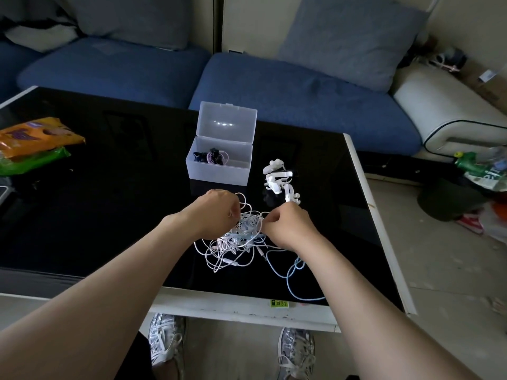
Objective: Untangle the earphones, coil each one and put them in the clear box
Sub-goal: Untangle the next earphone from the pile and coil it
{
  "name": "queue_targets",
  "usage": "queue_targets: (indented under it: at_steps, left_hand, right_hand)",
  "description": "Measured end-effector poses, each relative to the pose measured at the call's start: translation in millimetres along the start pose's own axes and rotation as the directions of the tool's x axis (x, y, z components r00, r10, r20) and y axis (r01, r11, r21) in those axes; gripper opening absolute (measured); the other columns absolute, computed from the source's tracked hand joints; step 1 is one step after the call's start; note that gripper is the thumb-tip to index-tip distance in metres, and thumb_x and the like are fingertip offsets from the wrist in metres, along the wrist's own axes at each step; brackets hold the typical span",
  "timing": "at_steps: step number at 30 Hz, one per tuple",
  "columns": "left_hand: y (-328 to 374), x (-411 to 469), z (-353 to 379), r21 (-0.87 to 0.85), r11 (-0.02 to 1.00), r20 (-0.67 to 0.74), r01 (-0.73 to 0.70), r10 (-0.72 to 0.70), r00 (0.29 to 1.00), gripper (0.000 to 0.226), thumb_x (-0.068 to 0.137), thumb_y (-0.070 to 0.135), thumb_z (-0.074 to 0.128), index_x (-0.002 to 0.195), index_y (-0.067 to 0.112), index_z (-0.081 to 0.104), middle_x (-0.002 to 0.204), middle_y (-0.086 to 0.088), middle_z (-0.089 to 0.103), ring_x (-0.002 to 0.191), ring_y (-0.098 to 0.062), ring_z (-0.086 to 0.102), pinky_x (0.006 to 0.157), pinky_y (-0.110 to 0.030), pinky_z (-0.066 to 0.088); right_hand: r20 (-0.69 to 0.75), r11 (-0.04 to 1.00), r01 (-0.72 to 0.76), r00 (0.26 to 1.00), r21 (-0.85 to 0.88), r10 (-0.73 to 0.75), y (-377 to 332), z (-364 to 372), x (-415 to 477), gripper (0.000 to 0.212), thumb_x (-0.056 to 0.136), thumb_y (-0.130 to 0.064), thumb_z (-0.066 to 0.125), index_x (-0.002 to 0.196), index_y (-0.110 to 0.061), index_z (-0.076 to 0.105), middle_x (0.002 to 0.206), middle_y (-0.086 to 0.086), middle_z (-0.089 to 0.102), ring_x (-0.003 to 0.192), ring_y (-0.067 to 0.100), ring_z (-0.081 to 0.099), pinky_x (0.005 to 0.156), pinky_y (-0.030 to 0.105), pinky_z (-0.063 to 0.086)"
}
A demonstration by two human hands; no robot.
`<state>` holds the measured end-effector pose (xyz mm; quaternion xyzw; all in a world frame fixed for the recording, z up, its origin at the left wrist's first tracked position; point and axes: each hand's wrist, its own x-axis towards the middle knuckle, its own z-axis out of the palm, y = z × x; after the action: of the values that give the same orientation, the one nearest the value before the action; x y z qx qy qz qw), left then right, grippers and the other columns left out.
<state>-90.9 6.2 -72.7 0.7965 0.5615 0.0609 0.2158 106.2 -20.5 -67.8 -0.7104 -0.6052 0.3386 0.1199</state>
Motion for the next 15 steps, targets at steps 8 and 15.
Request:
queue_targets:
  at_steps: [8,15]
  left_hand:
    - [0.4,0.7,1.8,-0.003,0.994,0.013,0.114,-0.114,0.993,0.016,0.089,0.047,0.076,0.086,0.032,0.072,0.097,0.006,0.069,0.089,-0.016,0.068,0.08,-0.038,0.061]
    - [8.1,-1.7,3.2,-0.041,0.983,-0.033,0.182,-0.183,0.983,0.03,0.082,0.064,0.073,0.081,0.034,0.074,0.086,0.01,0.068,0.08,-0.015,0.068,0.071,-0.035,0.061]
  right_hand:
    - [0.025,0.978,-0.003,1.0,0.208,-0.003,-6.7,3.0,-1.3,0.026,0.093,-0.039,0.075,0.083,-0.015,0.083,0.075,0.009,0.075,0.054,0.01,0.052,0.057,0.024,0.043]
    - [0.016,0.959,0.054,0.998,0.28,-0.061,-10.4,3.2,-1.8,0.009,0.093,-0.023,0.075,0.091,-0.024,0.084,0.088,-0.006,0.079,0.087,0.01,0.071,0.068,0.021,0.052]
